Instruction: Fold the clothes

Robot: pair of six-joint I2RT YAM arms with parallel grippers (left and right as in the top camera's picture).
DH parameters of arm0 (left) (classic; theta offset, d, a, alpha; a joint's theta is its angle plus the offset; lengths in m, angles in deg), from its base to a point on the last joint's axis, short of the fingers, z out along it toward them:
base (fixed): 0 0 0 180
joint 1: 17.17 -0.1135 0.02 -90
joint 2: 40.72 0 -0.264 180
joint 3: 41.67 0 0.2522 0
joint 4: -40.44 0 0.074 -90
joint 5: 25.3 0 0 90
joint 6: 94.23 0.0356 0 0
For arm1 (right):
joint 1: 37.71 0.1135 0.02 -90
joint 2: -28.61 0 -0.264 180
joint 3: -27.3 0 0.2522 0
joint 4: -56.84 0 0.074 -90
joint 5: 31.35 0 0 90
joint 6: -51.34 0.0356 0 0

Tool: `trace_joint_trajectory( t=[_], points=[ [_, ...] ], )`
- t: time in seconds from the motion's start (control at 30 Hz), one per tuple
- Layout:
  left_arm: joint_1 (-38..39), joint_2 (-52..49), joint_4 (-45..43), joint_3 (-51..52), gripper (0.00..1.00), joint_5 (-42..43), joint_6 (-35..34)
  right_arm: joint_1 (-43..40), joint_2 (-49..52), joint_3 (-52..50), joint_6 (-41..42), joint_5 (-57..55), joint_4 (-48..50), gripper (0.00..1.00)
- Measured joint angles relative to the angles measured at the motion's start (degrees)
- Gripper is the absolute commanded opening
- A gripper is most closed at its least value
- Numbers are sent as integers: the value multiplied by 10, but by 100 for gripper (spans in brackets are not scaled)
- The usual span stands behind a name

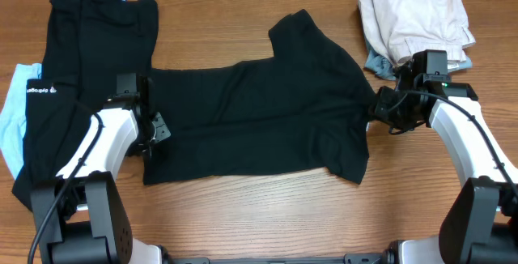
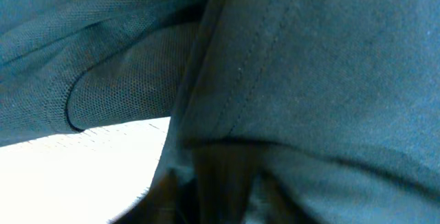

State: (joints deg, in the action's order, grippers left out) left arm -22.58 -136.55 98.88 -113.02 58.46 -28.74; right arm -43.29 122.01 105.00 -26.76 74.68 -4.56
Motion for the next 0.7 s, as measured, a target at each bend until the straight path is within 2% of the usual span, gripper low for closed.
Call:
trace_joint_trajectory(
  t=[0.17,0.23,0.37,0.47,0.53,0.7],
  points=[
    [0,0,7,0,78,-2,-5,0,0,0,0,0,-44,81],
    [0,0,24,0,83,1,-1,0,0,1,0,0,-79,82],
    [-3,0,63,-1,83,20,10,-1,0,0,5,0,-145,84],
    [-3,0,89,-1,78,37,12,-1,0,-15,10,3,-147,80],
    [-3,0,98,-1,68,45,16,-1,0,-39,14,8,-133,76],
    [-3,0,104,-1,46,63,22,-1,0,-108,31,19,-88,57]
  ],
)
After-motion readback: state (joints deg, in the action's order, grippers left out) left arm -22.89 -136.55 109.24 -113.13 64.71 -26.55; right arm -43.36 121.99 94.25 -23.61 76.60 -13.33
